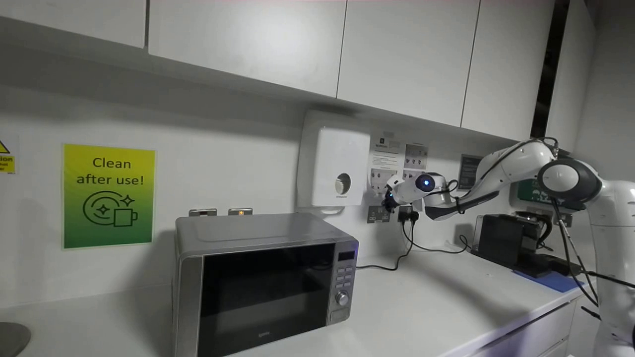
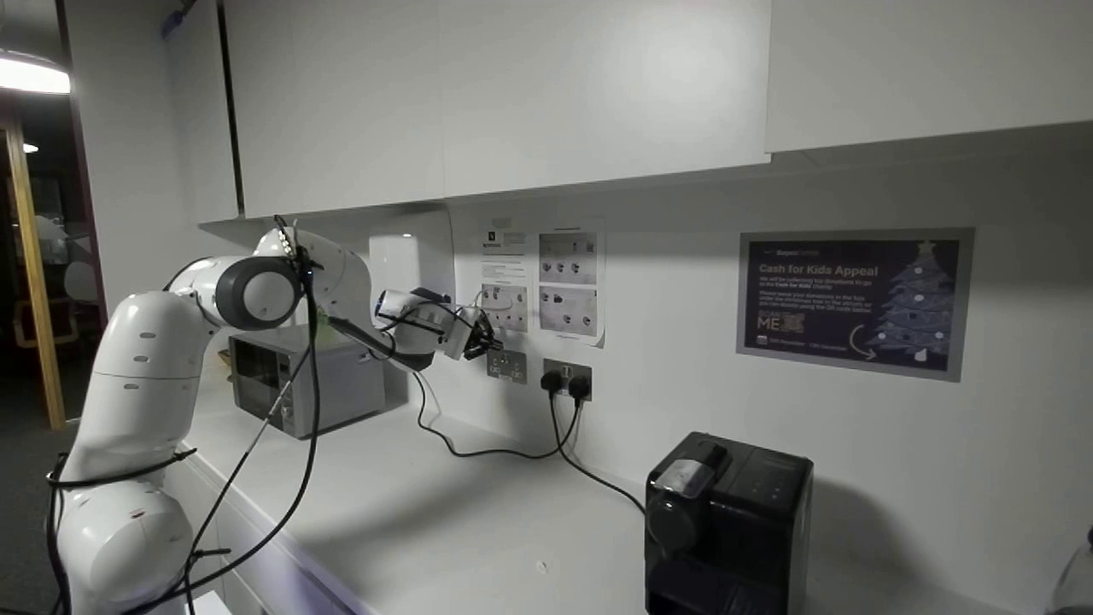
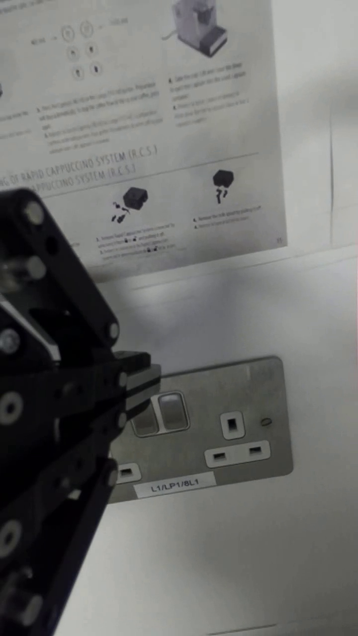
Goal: Press a switch on the bottom left wall socket.
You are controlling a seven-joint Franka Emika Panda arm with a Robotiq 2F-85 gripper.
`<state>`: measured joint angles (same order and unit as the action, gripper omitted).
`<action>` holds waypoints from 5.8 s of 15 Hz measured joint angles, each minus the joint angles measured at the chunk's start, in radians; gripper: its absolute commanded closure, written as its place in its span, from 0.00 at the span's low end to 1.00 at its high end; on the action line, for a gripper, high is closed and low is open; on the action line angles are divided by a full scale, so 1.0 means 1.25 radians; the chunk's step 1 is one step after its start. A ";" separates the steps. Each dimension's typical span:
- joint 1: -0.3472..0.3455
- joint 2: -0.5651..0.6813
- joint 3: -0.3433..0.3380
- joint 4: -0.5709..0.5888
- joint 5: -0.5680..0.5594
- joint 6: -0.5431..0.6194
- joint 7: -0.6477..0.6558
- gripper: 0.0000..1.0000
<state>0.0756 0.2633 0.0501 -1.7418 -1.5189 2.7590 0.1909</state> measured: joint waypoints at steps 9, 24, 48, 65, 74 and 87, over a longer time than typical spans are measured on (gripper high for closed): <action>-0.001 -0.012 -0.004 -0.041 0.001 -0.001 -0.014 1.00; 0.007 0.030 -0.004 -0.006 0.002 -0.004 -0.012 1.00; 0.028 0.065 0.005 0.029 0.014 -0.080 -0.012 1.00; 0.030 0.069 0.006 0.022 0.098 -0.098 -0.071 1.00; 0.031 0.002 0.016 -0.038 0.158 -0.092 -0.121 1.00; 0.021 -0.014 0.001 -0.031 0.157 -0.091 -0.121 1.00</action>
<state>0.1022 0.2463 0.0507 -1.7809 -1.3226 2.6459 0.0397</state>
